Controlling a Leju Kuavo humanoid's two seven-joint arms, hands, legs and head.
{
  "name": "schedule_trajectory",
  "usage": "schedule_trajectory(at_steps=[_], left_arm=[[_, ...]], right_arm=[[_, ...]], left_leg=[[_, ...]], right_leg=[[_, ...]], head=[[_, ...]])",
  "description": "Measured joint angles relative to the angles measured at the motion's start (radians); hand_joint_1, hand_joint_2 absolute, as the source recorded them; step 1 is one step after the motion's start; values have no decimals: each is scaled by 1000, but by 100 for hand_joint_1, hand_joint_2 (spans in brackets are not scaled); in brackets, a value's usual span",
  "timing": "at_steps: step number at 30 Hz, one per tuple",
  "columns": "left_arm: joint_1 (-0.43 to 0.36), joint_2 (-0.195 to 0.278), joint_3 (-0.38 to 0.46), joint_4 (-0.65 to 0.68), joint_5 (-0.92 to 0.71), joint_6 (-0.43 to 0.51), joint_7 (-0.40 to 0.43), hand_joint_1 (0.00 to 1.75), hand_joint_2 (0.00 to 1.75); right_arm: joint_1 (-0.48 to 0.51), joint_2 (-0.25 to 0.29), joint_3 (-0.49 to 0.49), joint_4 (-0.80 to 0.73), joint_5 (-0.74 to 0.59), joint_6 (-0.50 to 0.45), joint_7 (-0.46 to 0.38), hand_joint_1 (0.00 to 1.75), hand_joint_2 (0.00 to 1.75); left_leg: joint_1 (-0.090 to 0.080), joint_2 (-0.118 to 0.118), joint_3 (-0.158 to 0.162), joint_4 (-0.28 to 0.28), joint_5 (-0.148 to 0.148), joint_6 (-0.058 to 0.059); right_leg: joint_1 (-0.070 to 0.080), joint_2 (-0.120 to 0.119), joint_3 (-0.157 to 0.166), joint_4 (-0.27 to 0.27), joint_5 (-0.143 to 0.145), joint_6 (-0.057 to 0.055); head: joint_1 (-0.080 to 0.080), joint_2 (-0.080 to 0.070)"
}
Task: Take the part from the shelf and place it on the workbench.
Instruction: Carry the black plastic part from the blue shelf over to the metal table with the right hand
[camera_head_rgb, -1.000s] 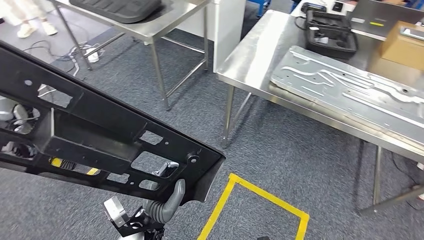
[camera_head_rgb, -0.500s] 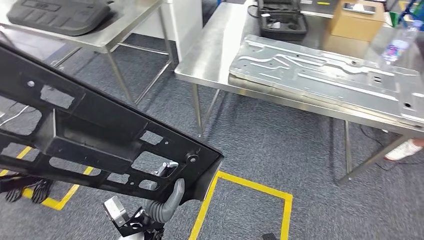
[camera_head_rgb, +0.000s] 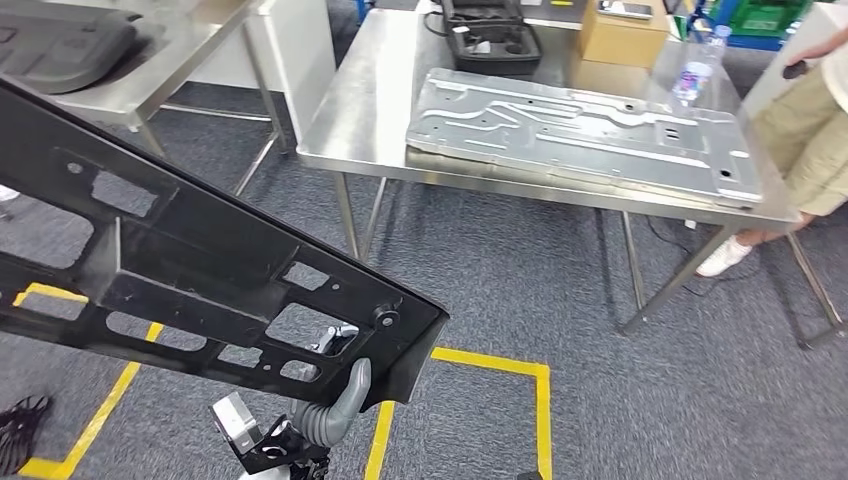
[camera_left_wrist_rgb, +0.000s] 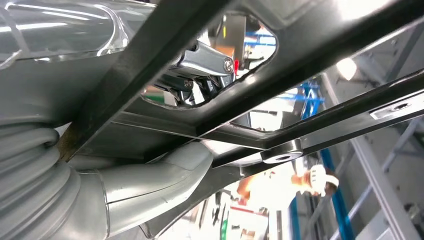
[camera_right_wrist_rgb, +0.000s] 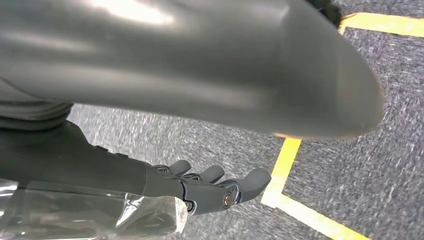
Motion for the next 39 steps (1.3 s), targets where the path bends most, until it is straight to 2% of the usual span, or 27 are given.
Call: schedule_trajectory(at_steps=[1, 2, 3, 5, 6, 7, 9, 11, 13, 15, 16, 17, 18, 20, 21, 22, 23, 27, 29, 30, 31, 32, 33, 34, 35, 37, 39], left_arm=[[1, 0, 0, 0, 0, 0, 0, 175, 175], [1, 0, 0, 0, 0, 0, 0, 175, 175], [0, 0, 0, 0, 0, 0, 0, 175, 175], [0, 0, 0, 0, 0, 2, 0, 175, 175], [-1, 0, 0, 0, -1, 5, 1, 175, 175], [-1, 0, 0, 0, -2, 8, 2, 175, 175], [-2, 0, 0, 0, -6, 16, 6, 175, 175], [-2, 0, 0, 0, -7, 21, 10, 175, 175], [0, 2, 1, 0, -4, 22, 14, 175, 175], [4, 4, 2, 0, 0, 22, 16, 175, 175], [7, 6, 2, 0, 1, 22, 17, 175, 175], [9, 8, 2, 0, 3, 22, 17, 175, 175], [10, 9, 2, 0, 5, 22, 17, 175, 175], [10, 10, 2, 0, 7, 22, 17, 175, 175], [10, 10, 2, 0, 7, 22, 17, 175, 175], [10, 10, 2, 0, 7, 22, 17, 175, 175], [9, 10, 2, 0, 8, 22, 17, 175, 175], [10, 11, 2, 0, 8, 22, 17, 175, 175], [9, 11, 2, 0, 8, 23, 17, 175, 175], [8, 11, 2, 0, 8, 24, 17, 175, 175], [8, 12, 2, 0, 8, 25, 17, 175, 175], [8, 12, 3, 0, 9, 27, 17, 175, 175], [9, 12, 3, 0, 9, 29, 17, 175, 175], [10, 13, 4, 0, 10, 31, 17, 175, 175], [11, 13, 6, 0, 12, 33, 17, 175, 175], [11, 13, 11, 0, 14, 37, 17, 175, 175], [10, 13, 19, 0, 16, 39, 17, 175, 175]], right_arm=[[0, 0, 0, 0, 0, 0, 0, 0, 0], [1, 0, 0, 0, 0, 0, 0, 0, 0], [2, 0, 0, 0, 0, 0, 0, 0, 0], [1, 0, 0, 0, 1, 0, -6, 0, 0], [-1, 0, 0, 0, 4, 0, -11, 0, 0], [-1, 0, 0, 0, 8, 0, -17, 0, 0], [0, -1, 0, 0, 14, 0, -22, 0, 0], [1, -1, 0, 0, 18, 0, -23, 0, 0], [-2, -2, 0, 0, 20, 0, -23, 0, 0], [-5, -2, 0, 0, 21, 0, -23, 0, 0], [-6, -2, 0, 0, 22, 0, -23, 0, 0], [-5, -2, 0, 0, 22, 0, -23, 0, 0], [-5, -2, 0, 0, 23, 0, -23, 0, 0], [-5, -1, 0, 0, 24, 0, -23, 0, 0], [-6, -1, 0, 0, 25, 0, -23, 0, 0], [-7, -1, 0, 0, 26, 0, -23, 0, 0], [-8, -1, 0, 0, 27, 0, -23, 0, 0], [-8, -1, 0, 0, 28, 0, -23, 0, 0], [-8, -2, 0, 0, 30, 0, -23, 0, 0], [-8, -2, 0, 0, 31, 0, -23, 0, 0], [-8, -2, 0, 0, 32, 0, -22, 0, 0], [-9, -1, 1, 0, 32, 0, -22, 0, 0], [-9, -1, 1, 0, 33, 0, -21, 0, 0], [-9, -1, 1, 0, 33, 0, -20, 0, 0], [-9, -1, 1, 0, 33, 0, -20, 0, 0], [-11, -1, 1, 0, 33, 0, -20, 0, 0], [-16, -1, 1, 0, 32, 0, -20, 0, 0]], left_leg=[[-2, 14, 0, 0, 0, 0], [-2, 27, -1, 0, -1, 0], [-3, 39, 0, 0, -1, 0], [-5, 54, 1, 0, -3, -4], [-7, 59, 0, 1, -4, -7], [-9, 62, 0, 1, -4, -12], [-10, 67, -2, -1, -2, -22], [-7, 54, -7, 13, -13, -33], [-3, 22, -46, 103, -68, -42], [-2, -1, -114, 251, -134, -48], [-1, -4, -137, 300, -148, -50], [-1, -5, -142, 310, -142, -52], [0, -5, -126, 274, -116, -52], [4, -11, -54, 122, -43, -52], [5, -15, -25, 57, -18, -49], [5, -20, -8, 18, -5, -47], [4, -23, -4, 4, -4, -44], [2, -22, -8, 4, -1, -36], [1, -19, -10, 2, 5, -18], [1, -17, -9, 0, 7, -10], [2, -15, -8, -1, 10, -3], [1, -13, -9, -1, 10, -2], [0, -11, -9, -1, 10, -2], [-1, -10, -9, -1, 9, -2], [-2, -9, -8, -1, 9, -2], [-2, -9, -5, -1, 7, -5], [-6, -9, -4, 0, 3, -13]], right_leg=[[-1, -3, -16, 39, -11, 1], [-1, -5, -10, 36, -2, 1], [-1, -10, 17, -9, 22, 0], [1, -27, 105, -162, 77, -5], [4, -35, 137, -220, 93, -9], [7, -38, 154, -253, 100, -14], [12, -35, 153, -264, 102, -25], [7, -32, 153, -268, 106, -36], [3, -29, 153, -273, 112, -47], [3, -22, 150, -272, 113, -51], [3, -17, 150, -272, 113, -52], [3, -13, 150, -272, 114, -52], [3, -9, 151, -271, 114, -51], [3, 0, 153, -270, 114, -48], [5, 4, 151, -268, 114, -44], [7, 6, 150, -266, 113, -41], [9, 8, 148, -265, 113, -38], [9, 9, 144, -266, 116, -32], [4, 3, 129, -233, 94, -19], [2, 0, 108, -185, 66, -13], [0, -4, 77, -115, 29, -7], [-1, -4, 42, -39, -4, -5], [-1, -4, 13, 23, -25, -3], [-1, -4, -1, 52, -28, -3], [-1, -4, 6, 37, -11, -4], [-2, -8, 74, -98, 56, -8], [3, -14, 136, -223, 96, -15]], head=[[0, 0], [0, 0], [0, 0], [0, 0], [-1, 0], [-1, 0], [-2, 0], [-2, 0], [-5, 0], [-7, 0], [-7, 0], [-8, 0], [-8, 0], [-8, 0], [-9, 0], [-9, 0], [-9, 0], [-7, 0], [-5, 0], [-4, 0], [-3, 0], [-2, 0], [-2, 0], [-2, 0], [-2, 0], [-2, 0], [-2, 0]])
